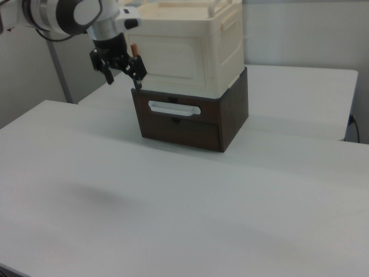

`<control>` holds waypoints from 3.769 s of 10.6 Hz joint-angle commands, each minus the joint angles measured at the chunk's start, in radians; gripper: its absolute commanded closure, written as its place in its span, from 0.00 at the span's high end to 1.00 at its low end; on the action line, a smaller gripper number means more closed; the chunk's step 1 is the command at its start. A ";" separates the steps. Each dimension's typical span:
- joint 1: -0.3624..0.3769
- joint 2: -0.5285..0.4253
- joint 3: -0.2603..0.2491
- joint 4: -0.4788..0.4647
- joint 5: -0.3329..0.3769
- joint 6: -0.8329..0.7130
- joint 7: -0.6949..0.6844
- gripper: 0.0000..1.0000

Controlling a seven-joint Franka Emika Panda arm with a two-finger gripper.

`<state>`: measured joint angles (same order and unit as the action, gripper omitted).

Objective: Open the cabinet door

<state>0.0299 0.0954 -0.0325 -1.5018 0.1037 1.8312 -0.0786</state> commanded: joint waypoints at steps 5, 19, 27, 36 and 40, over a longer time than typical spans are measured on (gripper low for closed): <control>0.160 0.154 0.003 0.107 -0.094 0.422 0.138 0.86; 0.177 0.351 -0.010 0.252 -0.251 0.700 0.250 0.47; 0.176 0.269 -0.006 0.166 -0.236 0.648 0.273 0.11; 0.099 0.023 -0.003 0.038 -0.121 0.054 0.195 0.88; 0.032 -0.075 -0.030 0.022 -0.133 -0.352 0.048 1.00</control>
<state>0.0785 0.0995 -0.0378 -1.4112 -0.0411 1.6292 0.0635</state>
